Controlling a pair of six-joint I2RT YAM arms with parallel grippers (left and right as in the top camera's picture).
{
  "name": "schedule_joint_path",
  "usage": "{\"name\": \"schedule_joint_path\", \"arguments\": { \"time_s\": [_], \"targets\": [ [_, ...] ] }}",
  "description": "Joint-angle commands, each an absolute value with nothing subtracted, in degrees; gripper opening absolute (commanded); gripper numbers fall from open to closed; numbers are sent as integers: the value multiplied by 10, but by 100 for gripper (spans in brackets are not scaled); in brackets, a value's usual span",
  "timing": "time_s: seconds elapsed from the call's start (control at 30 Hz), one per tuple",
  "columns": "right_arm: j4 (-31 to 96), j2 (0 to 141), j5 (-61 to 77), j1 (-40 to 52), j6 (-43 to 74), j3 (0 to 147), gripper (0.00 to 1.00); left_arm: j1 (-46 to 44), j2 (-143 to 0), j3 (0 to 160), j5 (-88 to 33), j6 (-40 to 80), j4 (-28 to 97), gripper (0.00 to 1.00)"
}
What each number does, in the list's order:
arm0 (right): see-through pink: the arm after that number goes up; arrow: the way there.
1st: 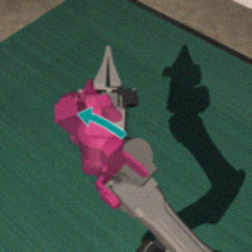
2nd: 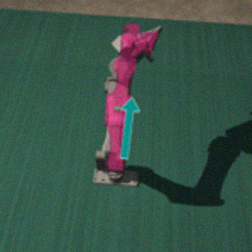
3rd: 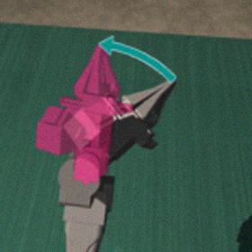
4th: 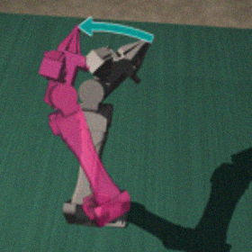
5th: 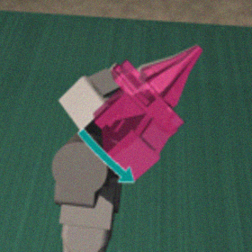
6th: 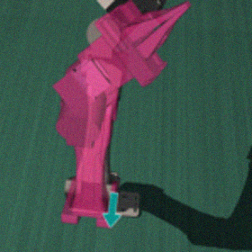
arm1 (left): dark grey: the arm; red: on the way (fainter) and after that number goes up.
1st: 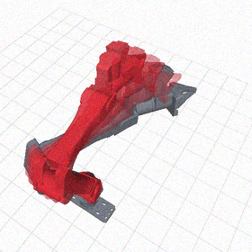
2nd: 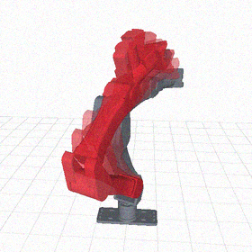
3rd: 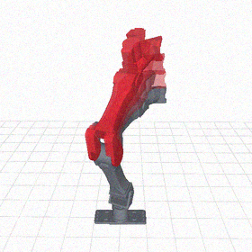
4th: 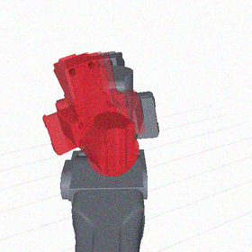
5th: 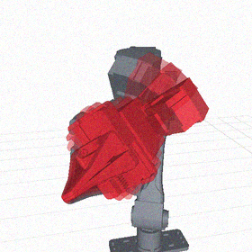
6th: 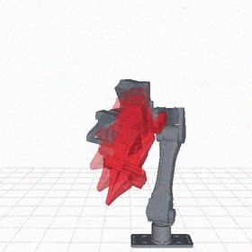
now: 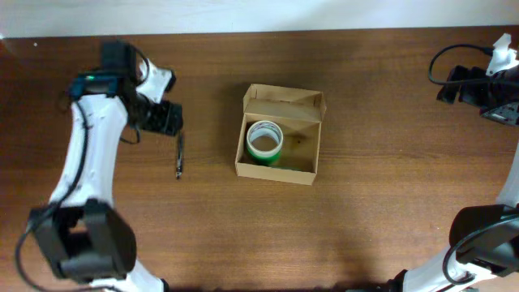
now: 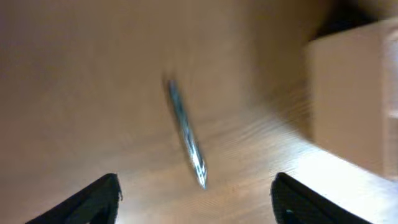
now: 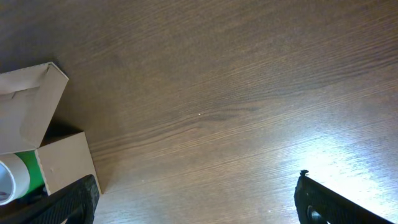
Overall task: Pack container
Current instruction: 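Move the left gripper back to the grey pen and grasp it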
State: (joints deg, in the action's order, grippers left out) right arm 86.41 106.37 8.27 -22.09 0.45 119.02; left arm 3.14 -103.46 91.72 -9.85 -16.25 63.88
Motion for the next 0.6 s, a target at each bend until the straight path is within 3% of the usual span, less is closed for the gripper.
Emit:
{"name": "schedule_joint_path", "arguments": {
  "time_s": [0.0, 0.27, 0.57],
  "targets": [
    [864, 1066, 88, -222, 10, 1190, 99, 32, -1079, 903, -49, -81, 632, 73],
    [864, 1066, 88, -222, 10, 1190, 99, 29, -1191, 903, -49, -37, 617, 62],
    [864, 1066, 88, -222, 10, 1190, 99, 8, -1239, 901, -48, -28, 595, 60]
  ]
}}
